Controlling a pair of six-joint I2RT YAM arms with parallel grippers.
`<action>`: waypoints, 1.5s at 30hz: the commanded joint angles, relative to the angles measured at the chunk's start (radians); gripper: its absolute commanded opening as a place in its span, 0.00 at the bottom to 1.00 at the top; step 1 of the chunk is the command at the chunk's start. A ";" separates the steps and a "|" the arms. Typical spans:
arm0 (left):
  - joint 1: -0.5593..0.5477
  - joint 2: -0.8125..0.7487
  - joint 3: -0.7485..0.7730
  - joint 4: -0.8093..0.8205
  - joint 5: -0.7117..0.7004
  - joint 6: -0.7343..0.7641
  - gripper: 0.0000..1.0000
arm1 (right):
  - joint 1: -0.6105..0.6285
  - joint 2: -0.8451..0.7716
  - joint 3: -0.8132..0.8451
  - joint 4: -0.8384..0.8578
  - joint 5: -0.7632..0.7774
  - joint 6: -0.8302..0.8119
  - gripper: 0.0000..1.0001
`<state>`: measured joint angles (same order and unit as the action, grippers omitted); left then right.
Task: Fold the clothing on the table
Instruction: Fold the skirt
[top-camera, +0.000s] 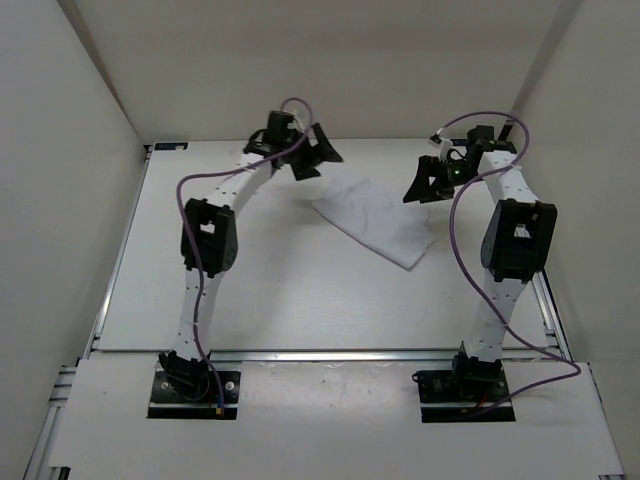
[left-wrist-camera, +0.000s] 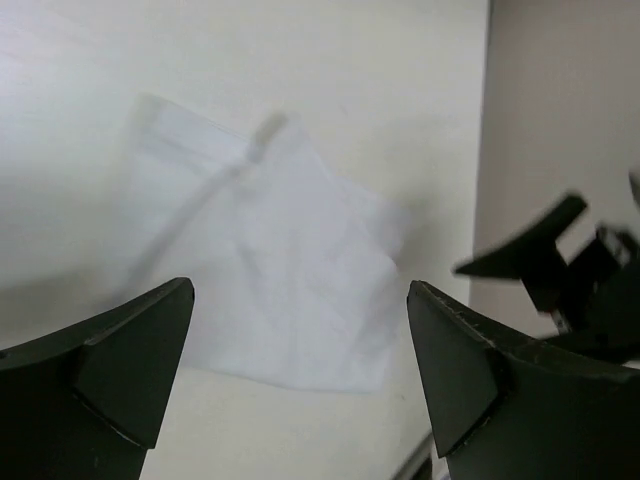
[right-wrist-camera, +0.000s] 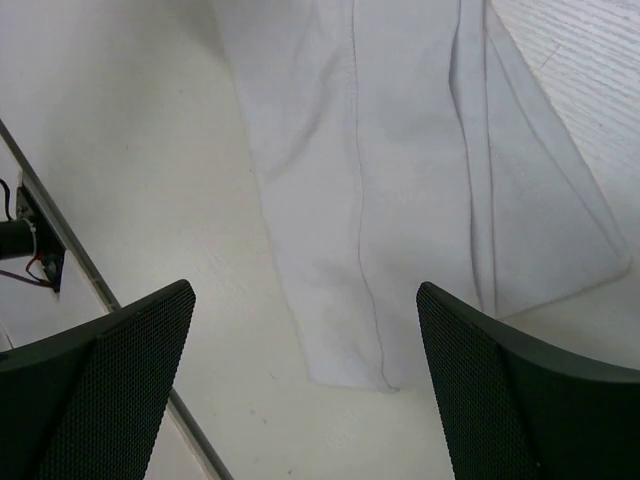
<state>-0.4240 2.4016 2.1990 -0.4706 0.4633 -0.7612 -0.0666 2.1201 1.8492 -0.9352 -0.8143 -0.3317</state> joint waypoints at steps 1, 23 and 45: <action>0.073 -0.131 -0.091 0.049 -0.078 0.057 0.99 | 0.010 -0.003 -0.034 0.021 -0.013 0.037 0.97; 0.001 0.208 0.336 -0.354 0.029 0.516 0.79 | -0.004 -0.063 -0.182 0.042 0.133 0.042 0.89; -0.157 0.191 0.179 -0.726 -0.264 0.628 0.00 | -0.029 -0.132 -0.239 0.058 0.135 0.039 0.89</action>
<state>-0.5442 2.6377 2.4630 -1.0245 0.2962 -0.1520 -0.0906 2.0373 1.6112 -0.8867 -0.6682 -0.2882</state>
